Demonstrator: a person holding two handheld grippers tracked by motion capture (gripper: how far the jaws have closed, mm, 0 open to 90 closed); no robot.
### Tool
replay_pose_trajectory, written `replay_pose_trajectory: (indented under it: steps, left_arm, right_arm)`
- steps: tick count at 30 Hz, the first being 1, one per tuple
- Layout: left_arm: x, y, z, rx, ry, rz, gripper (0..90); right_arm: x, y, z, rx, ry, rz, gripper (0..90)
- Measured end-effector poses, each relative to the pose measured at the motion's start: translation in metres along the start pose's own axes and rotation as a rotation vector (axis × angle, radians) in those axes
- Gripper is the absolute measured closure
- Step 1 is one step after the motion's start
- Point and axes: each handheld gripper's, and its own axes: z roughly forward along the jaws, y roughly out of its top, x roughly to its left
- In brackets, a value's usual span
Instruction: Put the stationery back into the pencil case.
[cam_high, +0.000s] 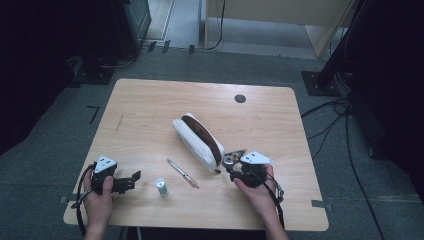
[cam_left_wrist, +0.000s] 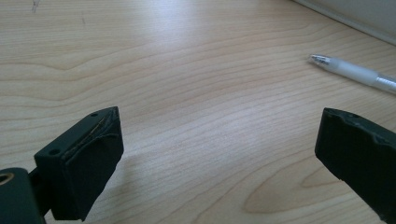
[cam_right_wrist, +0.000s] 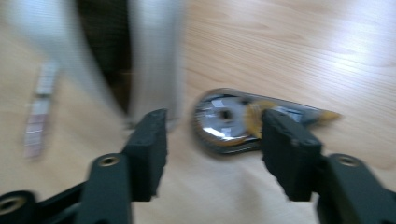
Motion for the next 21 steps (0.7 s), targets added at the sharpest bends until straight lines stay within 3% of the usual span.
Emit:
replay_pose_trajectory:
  steps: [3,4,7,9,16,21]
  left_arm:
    - [0.001,-0.003,0.005,0.016,0.006,0.003,1.4]
    - [0.001,-0.003,0.005,0.016,0.006,0.003,1.4]
    - [-0.001,-0.004,0.008,0.028,0.023,0.017,1.4]
    - [-0.001,-0.005,0.01,0.038,0.036,0.027,1.4]
    - [-0.003,-0.005,0.013,0.058,0.049,0.037,1.4]
    - [-0.007,-0.005,0.015,0.076,0.08,0.074,1.4]
  right_arm:
    - [0.022,-0.006,-0.009,-0.016,0.117,-0.045,58.6]
    - [0.022,-0.006,-0.009,-0.016,0.117,-0.045,58.6]
    - [0.041,-0.005,-0.003,-0.003,0.207,-0.081,64.3]
    - [0.049,-0.004,0.002,0.011,0.242,-0.099,67.1]
    - [0.07,0.001,0.017,0.039,0.301,-0.146,74.9]
    - [0.085,0.006,0.036,0.065,0.327,-0.137,75.2]
